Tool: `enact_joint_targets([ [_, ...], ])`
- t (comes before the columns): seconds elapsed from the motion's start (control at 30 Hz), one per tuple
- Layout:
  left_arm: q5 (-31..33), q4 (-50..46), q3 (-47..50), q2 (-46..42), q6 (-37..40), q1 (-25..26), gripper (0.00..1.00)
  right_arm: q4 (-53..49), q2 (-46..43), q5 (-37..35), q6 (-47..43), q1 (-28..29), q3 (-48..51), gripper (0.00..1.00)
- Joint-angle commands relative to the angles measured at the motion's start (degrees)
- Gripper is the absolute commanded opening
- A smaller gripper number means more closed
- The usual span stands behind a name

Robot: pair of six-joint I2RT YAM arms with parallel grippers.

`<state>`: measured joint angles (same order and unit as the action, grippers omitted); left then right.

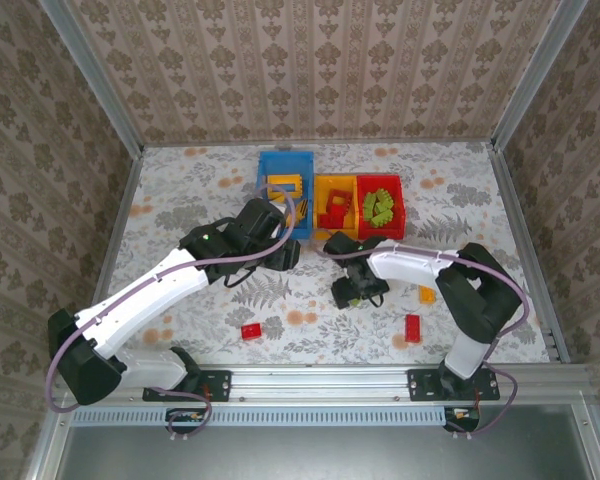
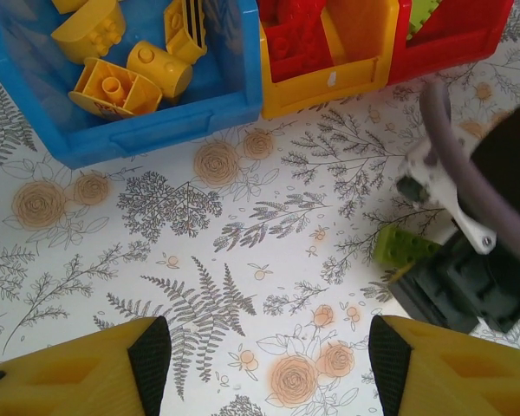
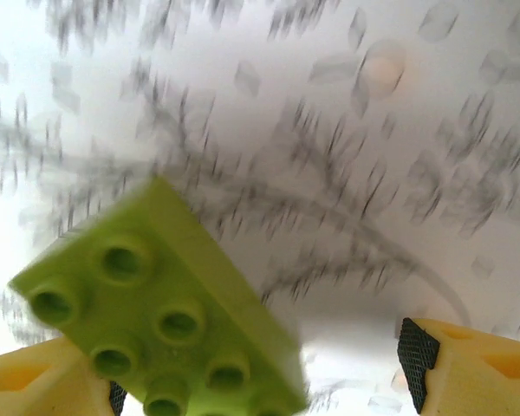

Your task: Sort the legos into containers by color

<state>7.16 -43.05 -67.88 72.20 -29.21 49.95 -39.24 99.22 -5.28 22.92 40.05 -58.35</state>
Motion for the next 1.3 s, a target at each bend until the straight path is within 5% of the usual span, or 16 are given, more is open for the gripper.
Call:
enact_joint_targets([
  [0.0, 0.6, 0.0, 0.5, -1.1, -1.7, 0.5, 0.65, 3.0, 2.0, 0.6, -1.9, -1.8, -1.5, 0.83],
  [0.17, -5.7, 4.2, 3.1, -2.4, -2.1, 0.5, 0.65, 3.8, 2.6, 2.4, -2.2, -3.3, -1.3, 0.73],
  [0.5, -11.7, 10.1, 9.9, -5.3, -6.2, 0.5, 0.65, 4.8, -2.4, 4.7, 1.8, -3.5, 1.2, 0.28],
  [0.63, -13.4, 11.4, 7.2, -3.1, -4.8, 0.5, 0.65, 1.7, -9.3, 2.4, 2.3, -6.6, -1.0, 0.25],
  [0.8, -14.5, 13.7, 2.6, 1.8, -3.4, 0.7, 0.64, -0.2, -12.8, 3.2, -0.1, -17.4, -6.7, 0.24],
  [1.0, -14.9, 14.7, -3.4, 7.7, -0.7, 1.6, 0.64, 0.3, -3.4, 4.4, -3.6, -24.8, -18.4, 0.25],
  [1.27, -14.7, 14.3, -12.2, 16.0, 3.6, 4.1, 0.64, -0.4, 11.5, 8.8, -3.2, -28.0, -32.4, 0.28],
])
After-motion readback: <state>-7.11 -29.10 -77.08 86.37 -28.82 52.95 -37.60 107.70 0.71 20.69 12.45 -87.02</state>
